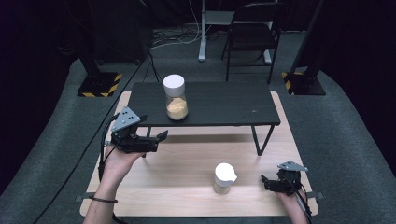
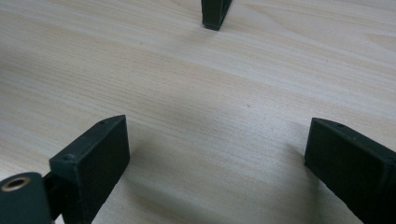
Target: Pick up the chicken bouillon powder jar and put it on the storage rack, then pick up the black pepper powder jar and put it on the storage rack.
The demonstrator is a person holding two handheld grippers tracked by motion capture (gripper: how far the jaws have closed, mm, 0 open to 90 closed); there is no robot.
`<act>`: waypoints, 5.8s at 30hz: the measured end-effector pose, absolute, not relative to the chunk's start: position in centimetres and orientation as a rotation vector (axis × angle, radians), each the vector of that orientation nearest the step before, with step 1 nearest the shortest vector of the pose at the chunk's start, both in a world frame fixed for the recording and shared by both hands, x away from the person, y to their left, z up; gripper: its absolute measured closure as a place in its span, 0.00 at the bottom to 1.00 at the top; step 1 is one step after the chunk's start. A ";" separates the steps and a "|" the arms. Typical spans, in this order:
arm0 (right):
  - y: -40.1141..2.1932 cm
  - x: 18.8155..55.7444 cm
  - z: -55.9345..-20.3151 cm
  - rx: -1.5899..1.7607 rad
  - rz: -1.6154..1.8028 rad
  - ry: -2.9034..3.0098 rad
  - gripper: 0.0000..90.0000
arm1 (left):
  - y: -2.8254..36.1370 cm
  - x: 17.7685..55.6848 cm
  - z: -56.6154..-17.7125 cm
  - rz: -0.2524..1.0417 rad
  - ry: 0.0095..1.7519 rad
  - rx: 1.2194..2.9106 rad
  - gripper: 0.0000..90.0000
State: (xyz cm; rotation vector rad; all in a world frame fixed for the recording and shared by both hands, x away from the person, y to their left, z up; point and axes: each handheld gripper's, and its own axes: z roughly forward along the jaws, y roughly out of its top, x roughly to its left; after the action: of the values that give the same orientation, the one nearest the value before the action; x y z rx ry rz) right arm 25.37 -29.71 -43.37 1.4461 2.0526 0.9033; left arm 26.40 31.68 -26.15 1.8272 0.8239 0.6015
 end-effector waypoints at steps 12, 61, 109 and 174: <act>-29.7 25.4 -43.4 1.447 0.903 2.052 0.06 | 32.4 24.2 -29.2 0.616 0.842 1.809 0.09; -29.7 25.3 -43.4 1.444 0.903 2.054 0.06 | 34.3 22.9 -38.2 0.578 0.976 1.902 0.08; -29.7 25.3 -43.4 1.445 0.903 2.053 0.06 | 34.6 27.5 -43.0 0.415 1.160 2.039 0.09; -31.1 22.2 -40.4 1.382 1.124 1.985 0.12 | 33.6 27.2 -43.8 0.499 1.163 2.072 0.06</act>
State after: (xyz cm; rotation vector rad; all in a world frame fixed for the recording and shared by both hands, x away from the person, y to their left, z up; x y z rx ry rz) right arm 22.17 -31.06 -40.41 1.3818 1.9850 1.1241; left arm 27.24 33.56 -43.75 2.0725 1.1629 0.4986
